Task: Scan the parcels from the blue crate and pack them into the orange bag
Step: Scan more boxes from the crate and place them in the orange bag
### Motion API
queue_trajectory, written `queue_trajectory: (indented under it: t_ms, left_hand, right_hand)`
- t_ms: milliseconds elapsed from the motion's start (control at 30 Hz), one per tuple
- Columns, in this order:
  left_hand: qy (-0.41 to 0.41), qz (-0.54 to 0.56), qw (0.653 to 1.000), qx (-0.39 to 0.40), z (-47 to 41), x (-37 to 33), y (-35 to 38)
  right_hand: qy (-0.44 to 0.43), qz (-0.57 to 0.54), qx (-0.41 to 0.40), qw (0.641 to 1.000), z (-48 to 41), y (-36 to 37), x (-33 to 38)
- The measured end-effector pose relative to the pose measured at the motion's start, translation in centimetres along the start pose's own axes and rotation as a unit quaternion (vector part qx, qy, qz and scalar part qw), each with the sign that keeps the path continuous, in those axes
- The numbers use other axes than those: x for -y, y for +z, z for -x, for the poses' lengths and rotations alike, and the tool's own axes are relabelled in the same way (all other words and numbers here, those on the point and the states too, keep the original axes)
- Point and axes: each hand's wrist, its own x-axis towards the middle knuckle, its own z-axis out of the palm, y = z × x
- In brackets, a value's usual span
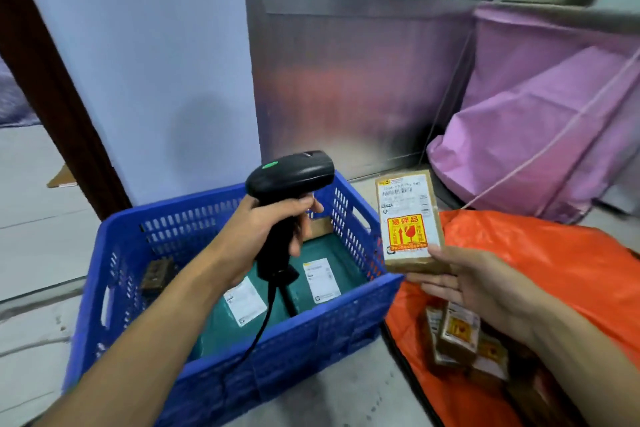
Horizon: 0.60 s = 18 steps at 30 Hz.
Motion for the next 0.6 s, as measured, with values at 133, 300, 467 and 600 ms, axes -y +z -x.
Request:
queue_trajectory:
  t_ms: [133,300,467,600]
  left_hand:
    - [-0.014,0.014,1.000,0.016,1.5,0.4,3.8]
    - [-0.037,0.014,0.999,0.002,3.2,1.2,8.5]
    - [-0.076,0.031,0.994,-0.075,6.1,3.9,11.5]
    - [-0.126,0.043,0.989,-0.059,8.3,5.5,12.9]
  right_hand:
    - [-0.045,-0.026,-0.061,0.997,2.7,-0.6,-1.4]
    - [-0.016,-0.081,-0.138,0.987,4.9,-1.4,-5.3]
    - [-0.011,-0.098,-0.166,0.981,6.7,-2.7,-6.6]
    - [-0.005,-0.088,-0.165,0.982,7.2,-3.2,-7.3]
